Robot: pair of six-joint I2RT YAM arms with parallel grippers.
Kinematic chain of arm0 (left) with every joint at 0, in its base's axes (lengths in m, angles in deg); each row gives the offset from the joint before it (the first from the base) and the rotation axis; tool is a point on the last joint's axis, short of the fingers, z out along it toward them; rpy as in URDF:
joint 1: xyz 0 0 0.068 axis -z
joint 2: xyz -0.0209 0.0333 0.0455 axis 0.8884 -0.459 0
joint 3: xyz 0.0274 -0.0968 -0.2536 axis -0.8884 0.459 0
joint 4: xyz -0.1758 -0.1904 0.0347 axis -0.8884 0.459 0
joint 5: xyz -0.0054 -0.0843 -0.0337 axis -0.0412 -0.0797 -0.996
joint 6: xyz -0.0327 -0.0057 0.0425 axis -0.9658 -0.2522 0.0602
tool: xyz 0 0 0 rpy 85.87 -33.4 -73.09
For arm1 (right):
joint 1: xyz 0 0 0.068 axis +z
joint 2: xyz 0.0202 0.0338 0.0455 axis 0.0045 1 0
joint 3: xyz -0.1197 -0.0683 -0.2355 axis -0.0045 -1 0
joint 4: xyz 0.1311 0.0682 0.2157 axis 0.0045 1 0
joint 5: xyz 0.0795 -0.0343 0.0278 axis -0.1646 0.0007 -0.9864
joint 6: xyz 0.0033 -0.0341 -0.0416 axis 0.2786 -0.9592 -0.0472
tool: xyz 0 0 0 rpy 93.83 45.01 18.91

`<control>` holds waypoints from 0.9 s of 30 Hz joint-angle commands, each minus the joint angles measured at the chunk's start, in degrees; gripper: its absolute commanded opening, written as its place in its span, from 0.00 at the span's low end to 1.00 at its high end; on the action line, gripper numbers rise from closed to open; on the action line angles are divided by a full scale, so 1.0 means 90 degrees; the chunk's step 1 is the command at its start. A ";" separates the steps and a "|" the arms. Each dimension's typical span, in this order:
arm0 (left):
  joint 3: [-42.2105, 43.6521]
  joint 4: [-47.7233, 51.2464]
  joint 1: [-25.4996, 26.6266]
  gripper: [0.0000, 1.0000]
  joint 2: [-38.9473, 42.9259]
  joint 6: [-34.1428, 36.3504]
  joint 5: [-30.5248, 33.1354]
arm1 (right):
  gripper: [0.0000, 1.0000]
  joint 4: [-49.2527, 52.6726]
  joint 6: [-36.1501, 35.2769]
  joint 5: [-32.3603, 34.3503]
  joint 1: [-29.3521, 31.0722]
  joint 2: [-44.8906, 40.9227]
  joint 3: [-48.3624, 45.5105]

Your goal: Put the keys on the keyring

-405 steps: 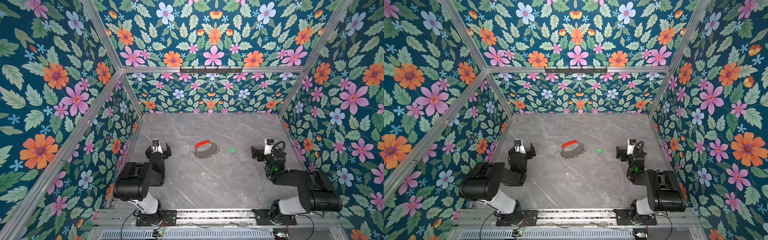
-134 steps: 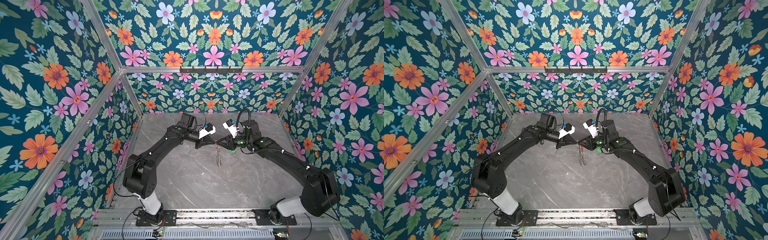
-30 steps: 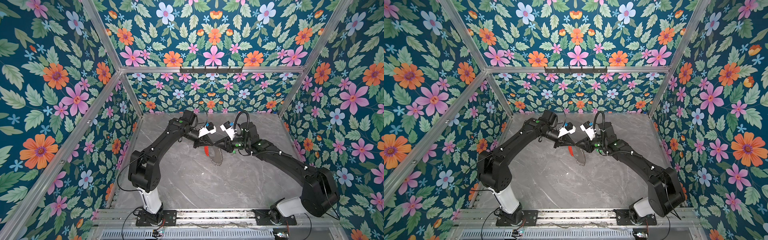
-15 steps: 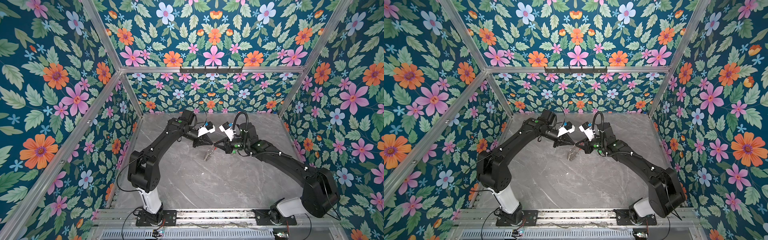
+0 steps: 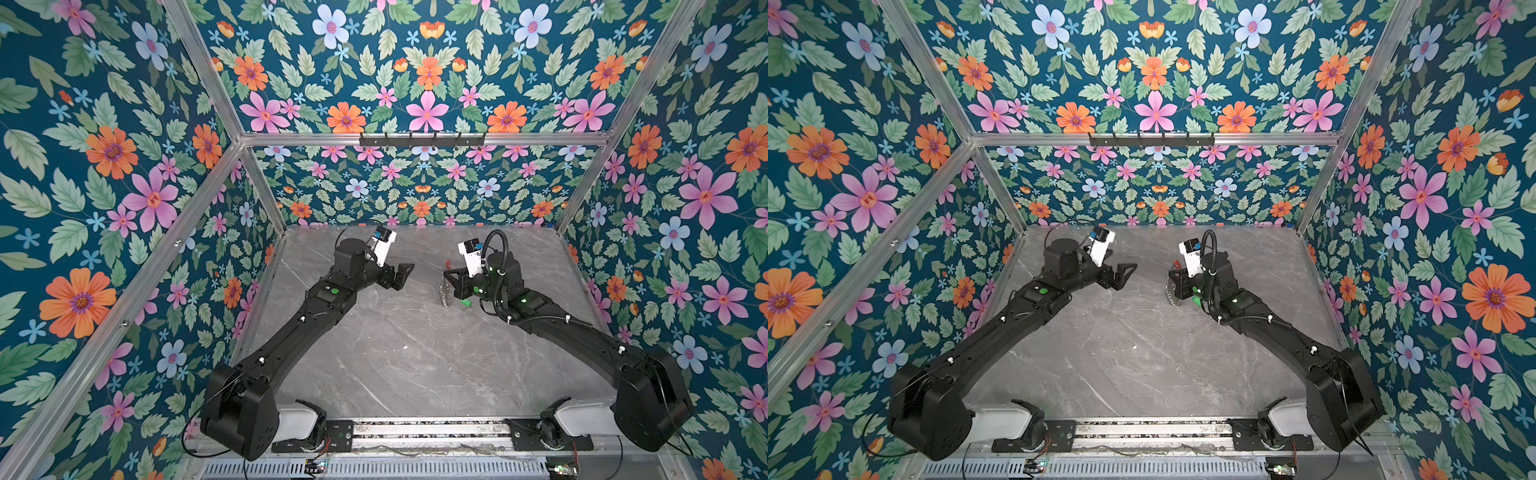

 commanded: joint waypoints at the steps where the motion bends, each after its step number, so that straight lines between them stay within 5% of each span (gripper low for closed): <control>1: 0.0101 -0.0498 -0.0030 1.00 0.0072 -0.1369 0.1262 | 0.00 -0.0962 0.0186 -0.0181 0.0014 -0.0060 -0.0061; 7: 0.0171 -0.0764 -0.0050 1.00 -0.0214 -0.1764 0.1631 | 0.00 -0.1301 0.0139 -0.0632 -0.0024 -0.0020 0.0010; 12: 0.0039 -0.0943 -0.0215 1.00 -0.0357 -0.2115 0.0695 | 0.00 -0.1888 0.0690 -0.1014 -0.0160 0.0267 0.0175; 19: 0.1315 -0.2599 -0.0218 0.99 -0.0131 -0.2477 -0.0212 | 0.00 -0.3770 0.1478 -0.1768 -0.0386 0.0607 -0.0370; 24: 0.1537 -0.2715 -0.0200 0.71 -0.0342 -0.2657 -0.0769 | 0.00 -0.4474 0.1891 -0.1942 -0.0448 0.0957 -0.0314; 27: 0.1623 -0.2911 -0.0190 0.68 -0.0367 -0.2772 -0.0880 | 0.00 -0.4903 0.2174 -0.1962 -0.0446 0.1066 -0.0283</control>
